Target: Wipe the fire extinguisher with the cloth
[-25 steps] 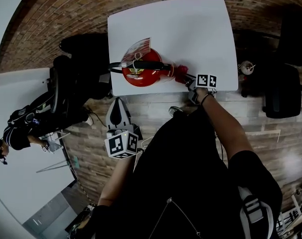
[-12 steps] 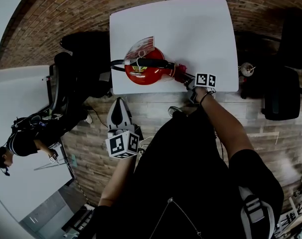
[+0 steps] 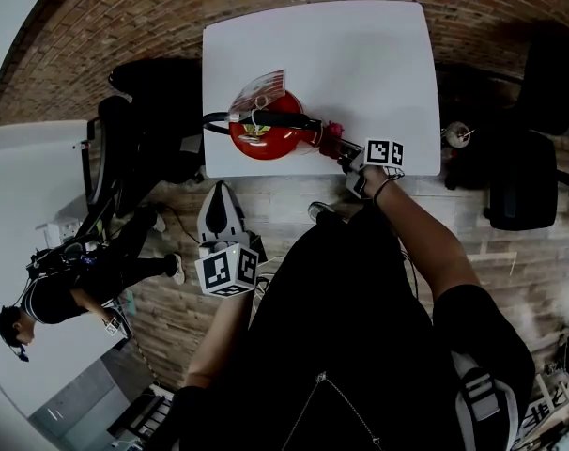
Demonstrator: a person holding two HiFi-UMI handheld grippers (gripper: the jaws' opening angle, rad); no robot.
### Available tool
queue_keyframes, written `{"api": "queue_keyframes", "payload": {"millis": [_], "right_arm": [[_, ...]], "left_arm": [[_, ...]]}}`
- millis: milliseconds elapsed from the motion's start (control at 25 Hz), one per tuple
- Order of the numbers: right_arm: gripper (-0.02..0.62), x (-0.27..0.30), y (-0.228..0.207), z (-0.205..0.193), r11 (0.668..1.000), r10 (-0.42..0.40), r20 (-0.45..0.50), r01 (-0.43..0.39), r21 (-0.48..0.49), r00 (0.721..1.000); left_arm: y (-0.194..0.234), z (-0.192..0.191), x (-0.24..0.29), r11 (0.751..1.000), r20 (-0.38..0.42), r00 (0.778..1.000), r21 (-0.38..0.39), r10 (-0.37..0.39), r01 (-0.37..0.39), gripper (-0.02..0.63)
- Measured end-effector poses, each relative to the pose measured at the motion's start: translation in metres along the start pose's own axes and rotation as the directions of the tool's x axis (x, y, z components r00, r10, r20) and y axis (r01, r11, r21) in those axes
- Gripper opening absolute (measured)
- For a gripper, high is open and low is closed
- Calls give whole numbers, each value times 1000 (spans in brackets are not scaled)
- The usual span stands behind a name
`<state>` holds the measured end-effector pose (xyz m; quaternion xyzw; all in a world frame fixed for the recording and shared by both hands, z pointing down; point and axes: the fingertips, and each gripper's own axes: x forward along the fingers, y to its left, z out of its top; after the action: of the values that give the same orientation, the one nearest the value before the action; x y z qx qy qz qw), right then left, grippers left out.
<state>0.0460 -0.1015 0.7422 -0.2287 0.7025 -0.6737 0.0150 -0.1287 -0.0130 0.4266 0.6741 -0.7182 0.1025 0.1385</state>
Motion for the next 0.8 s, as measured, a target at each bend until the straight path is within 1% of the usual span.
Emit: {"api": "queue_keyframes", "payload": {"millis": [520, 800], "right_arm": [[106, -15, 50, 6, 997, 69, 3, -69, -23, 998], [106, -20, 69, 8, 997, 73, -10, -73, -28, 997]], "left_arm": [[-14, 1, -1, 1000, 18, 1000, -27, 2, -1, 31], [-22, 5, -1, 999, 38, 999, -45, 2, 0, 29]]}}
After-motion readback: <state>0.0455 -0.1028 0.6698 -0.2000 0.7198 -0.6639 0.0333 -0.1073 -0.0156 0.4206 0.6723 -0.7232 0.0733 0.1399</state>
